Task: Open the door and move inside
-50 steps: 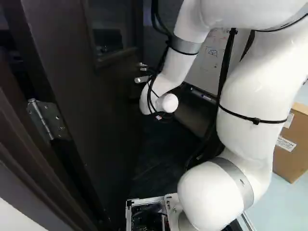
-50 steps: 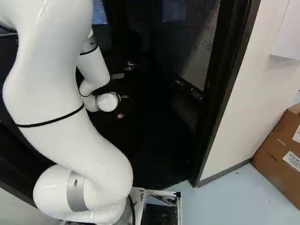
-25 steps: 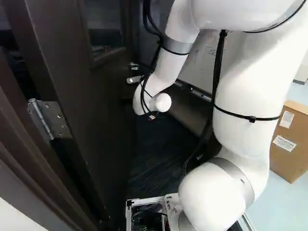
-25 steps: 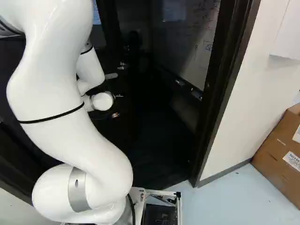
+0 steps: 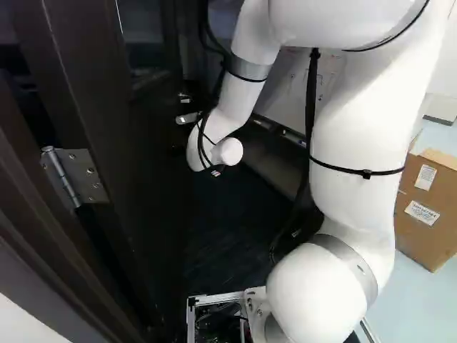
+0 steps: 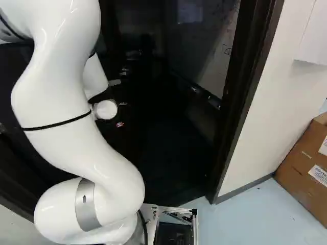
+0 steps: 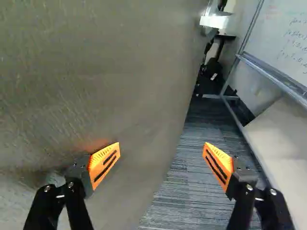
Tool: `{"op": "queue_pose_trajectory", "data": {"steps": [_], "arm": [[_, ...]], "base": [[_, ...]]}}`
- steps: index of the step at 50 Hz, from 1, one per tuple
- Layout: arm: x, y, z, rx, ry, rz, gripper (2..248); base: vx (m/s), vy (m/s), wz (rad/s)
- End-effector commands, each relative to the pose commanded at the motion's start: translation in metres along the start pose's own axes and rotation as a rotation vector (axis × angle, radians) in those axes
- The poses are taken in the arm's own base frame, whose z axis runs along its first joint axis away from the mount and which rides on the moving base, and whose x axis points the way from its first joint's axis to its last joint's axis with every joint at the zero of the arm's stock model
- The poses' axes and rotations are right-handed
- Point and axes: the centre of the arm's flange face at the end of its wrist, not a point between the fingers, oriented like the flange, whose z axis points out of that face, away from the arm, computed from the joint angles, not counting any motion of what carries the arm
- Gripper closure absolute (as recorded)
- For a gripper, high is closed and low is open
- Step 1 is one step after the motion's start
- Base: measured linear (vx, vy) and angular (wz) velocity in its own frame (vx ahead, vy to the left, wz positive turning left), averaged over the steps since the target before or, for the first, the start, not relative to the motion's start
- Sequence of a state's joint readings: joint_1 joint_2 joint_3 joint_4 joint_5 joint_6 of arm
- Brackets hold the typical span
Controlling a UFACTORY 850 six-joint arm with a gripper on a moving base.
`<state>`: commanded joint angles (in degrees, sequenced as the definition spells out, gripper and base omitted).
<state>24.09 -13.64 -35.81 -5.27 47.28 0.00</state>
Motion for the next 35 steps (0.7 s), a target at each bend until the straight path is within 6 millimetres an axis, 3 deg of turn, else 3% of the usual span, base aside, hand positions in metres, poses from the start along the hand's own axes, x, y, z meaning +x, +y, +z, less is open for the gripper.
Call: {"op": "queue_pose_trajectory", "data": {"steps": [35], "arm": [[0.012, -0.04, 0.033, 0.032, 0.027, 0.019, 3]], "base": [[0.0, 0.0, 0.0]]}}
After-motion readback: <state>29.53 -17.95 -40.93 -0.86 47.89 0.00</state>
